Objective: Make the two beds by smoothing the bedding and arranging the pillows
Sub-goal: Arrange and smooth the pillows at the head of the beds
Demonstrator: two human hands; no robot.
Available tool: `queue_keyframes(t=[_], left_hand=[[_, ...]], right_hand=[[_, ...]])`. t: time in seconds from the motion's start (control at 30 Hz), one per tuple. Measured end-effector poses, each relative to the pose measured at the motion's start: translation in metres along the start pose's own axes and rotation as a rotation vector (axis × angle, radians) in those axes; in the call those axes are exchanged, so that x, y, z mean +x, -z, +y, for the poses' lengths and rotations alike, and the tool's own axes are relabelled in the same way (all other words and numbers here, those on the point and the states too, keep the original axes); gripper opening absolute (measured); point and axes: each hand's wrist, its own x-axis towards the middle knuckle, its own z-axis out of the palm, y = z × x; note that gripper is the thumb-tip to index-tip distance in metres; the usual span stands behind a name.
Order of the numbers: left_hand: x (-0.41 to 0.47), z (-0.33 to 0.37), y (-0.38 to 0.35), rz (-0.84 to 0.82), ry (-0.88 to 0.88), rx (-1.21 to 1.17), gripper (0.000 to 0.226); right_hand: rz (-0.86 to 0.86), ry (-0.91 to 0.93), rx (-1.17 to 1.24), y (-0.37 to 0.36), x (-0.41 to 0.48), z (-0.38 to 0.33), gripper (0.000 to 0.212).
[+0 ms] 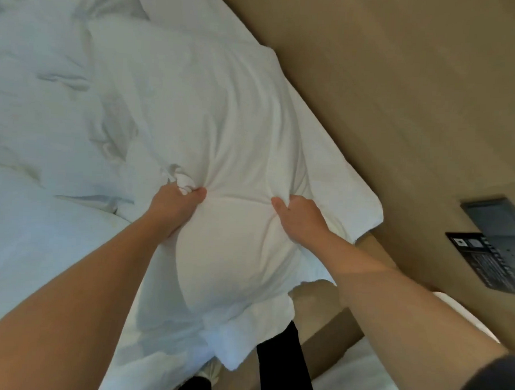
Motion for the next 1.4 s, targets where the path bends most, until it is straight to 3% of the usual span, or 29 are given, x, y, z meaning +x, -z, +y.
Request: queue_keyframes(t=[0.13,0.27,0.37,0.4,0.53,0.67,0.73,0.83,0.93,0.97,1.13,1.4], left_hand=[[-0.053,-0.032,0.006,-0.092,-0.010,0.124,0.048],[-0.065,-0.048,-0.005,-0.075,-0.012,0.188,0.049],[-0.062,-0.050,-0.015,-0.041,0.041,0.251,0.063],[-0.061,-0.050,-0.017,-0.021,0.072,0.257,0.071],[-0.053,-0.043,-0.019,0.187,0.138,0.115,0.099],[-0.039,-0.020,-0.037,0.366,0.164,-0.084,0.116],[-0.034,-0.007,-0.049,0.302,0.233,-0.178,0.113],[-0.040,0.009,-0.066,0.238,0.232,-0.103,0.090],[-0.060,0.018,-0.069,0.331,0.053,-0.057,0.051],[-0.067,0.018,-0.068,0.364,0.002,-0.073,0.042],[-0.118,0.020,-0.048,0.411,-0.068,-0.359,0.018],[-0.197,0.000,-0.006,0.275,-0.145,-0.629,0.055]], right_hand=[[-0.103,-0.071,0.060,-0.029,-0.067,0.020,0.047],[-0.211,-0.137,0.088,-0.034,-0.071,0.038,0.047],[-0.317,-0.127,-0.018,-0.021,-0.050,0.058,0.029],[-0.310,-0.147,-0.013,-0.015,-0.043,0.065,0.032],[-0.265,-0.305,0.313,0.001,-0.015,0.080,0.110],[-0.259,-0.325,0.597,-0.009,0.007,0.081,0.118],[-0.238,-0.350,0.686,-0.021,0.014,0.078,0.121],[-0.091,-0.291,0.807,-0.029,0.013,0.062,0.096],[0.111,-0.198,0.784,-0.018,0.001,0.051,0.027],[0.158,-0.179,0.785,-0.009,-0.008,0.049,0.016],[0.372,-0.178,0.897,0.027,-0.070,0.043,0.021],[0.539,-0.165,0.928,0.043,-0.190,0.033,0.016]])
